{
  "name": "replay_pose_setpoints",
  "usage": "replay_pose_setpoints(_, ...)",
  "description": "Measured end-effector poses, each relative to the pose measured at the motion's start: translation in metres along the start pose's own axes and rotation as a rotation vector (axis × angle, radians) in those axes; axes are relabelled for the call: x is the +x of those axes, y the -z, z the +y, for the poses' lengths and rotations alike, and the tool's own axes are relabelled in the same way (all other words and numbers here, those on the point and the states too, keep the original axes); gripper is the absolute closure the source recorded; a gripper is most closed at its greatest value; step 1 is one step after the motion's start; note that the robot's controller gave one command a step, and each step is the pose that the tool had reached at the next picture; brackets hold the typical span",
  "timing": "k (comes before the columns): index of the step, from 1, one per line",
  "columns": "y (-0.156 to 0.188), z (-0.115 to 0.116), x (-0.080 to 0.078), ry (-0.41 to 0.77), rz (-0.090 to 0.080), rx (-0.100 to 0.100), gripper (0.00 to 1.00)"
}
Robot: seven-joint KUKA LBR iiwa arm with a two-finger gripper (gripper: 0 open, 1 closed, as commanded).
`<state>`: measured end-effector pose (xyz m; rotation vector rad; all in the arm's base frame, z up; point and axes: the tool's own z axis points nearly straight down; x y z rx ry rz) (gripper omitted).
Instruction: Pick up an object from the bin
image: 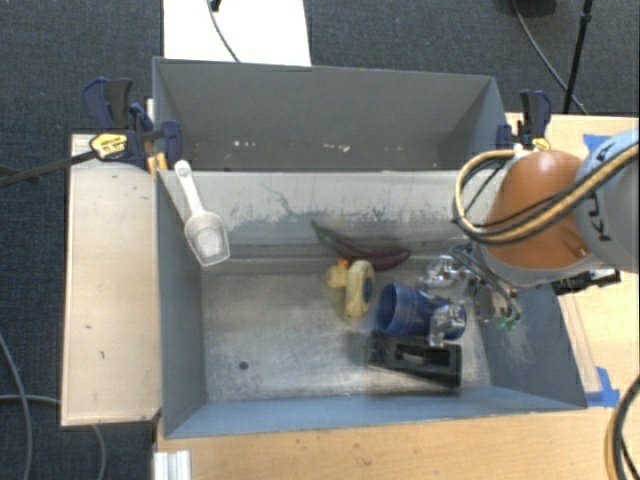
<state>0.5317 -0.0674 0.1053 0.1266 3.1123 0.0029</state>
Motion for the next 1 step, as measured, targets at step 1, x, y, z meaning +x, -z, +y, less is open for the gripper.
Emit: replay_pose_setpoints(1, 0.1448, 0.0000, -0.0114, 0.013, 0.024, 0.003, 1.00)
